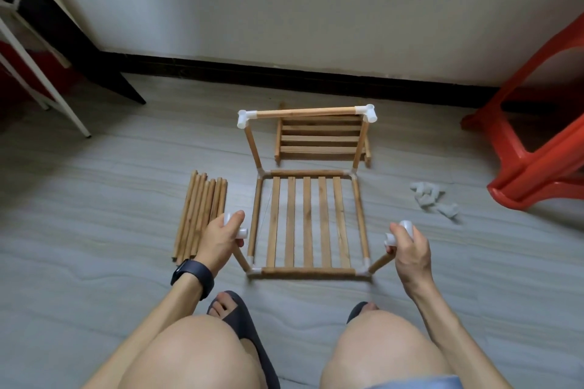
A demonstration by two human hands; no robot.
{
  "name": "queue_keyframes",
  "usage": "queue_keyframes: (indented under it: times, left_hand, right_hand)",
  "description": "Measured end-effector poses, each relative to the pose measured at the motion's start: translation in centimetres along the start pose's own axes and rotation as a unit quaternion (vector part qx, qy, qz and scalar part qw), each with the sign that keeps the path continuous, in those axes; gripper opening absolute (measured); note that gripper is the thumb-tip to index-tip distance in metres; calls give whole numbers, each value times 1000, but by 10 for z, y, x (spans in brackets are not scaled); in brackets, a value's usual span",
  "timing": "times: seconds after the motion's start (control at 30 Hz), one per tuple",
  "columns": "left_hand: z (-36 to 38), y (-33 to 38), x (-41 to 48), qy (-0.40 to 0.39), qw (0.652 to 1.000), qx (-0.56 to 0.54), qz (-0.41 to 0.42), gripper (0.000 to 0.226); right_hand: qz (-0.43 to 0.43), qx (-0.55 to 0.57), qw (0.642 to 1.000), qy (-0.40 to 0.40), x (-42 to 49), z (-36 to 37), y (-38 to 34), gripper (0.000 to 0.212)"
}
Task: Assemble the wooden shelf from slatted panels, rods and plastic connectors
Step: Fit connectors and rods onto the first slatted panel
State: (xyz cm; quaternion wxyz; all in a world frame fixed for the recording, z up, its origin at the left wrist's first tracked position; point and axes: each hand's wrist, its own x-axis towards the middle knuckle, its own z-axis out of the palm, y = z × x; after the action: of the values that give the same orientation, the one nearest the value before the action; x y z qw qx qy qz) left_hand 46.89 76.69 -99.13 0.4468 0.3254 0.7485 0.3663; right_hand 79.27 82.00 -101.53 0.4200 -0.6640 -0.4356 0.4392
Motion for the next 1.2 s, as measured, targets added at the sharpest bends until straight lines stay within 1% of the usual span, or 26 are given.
queue_keyframes:
  times: [0.3, 0.37, 0.43, 0.57, 0.83, 1.0, 1.1, 1.17, 1.2]
  left_hand:
    - [10, 1, -6, 43, 998, -29, 23, 33]
    - [8, 0, -4, 36, 999, -21, 24, 33]
    - [3, -1, 0, 19, 1000, -6, 24, 36]
    - [0, -1, 3, 0, 1000, 19, 20, 38]
    - [-1, 0, 1, -12, 999, 24, 27, 37]
    - [-1, 3, -4, -12, 999, 18, 29, 34]
    - [-4, 3, -4, -29, 999, 13, 21, 35]
    - [-10, -3, -1, -53, 998, 12, 16, 41]
    - [-14, -4, 1, -58, 998, 3, 15, 48]
  right_hand:
    - [-23, -35, 999, -19, 8, 1, 2, 30]
    - [-25, -52, 998, -33, 7, -1, 0, 30]
    - [-24, -65, 997, -28, 6, -1, -1, 29]
    - [-22, -49, 998, -13, 2, 1, -4, 28]
    - [-14, -67, 997, -36, 7, -4, -3, 29]
    - [7, -78, 996, -50, 6, -8, -5, 32]
    - [11, -76, 995, -60, 0, -13, -10, 41]
    - [-12, -101, 993, -61, -7, -19, -12, 48]
    - [-35, -132, 989, -51, -11, -23, -15, 54]
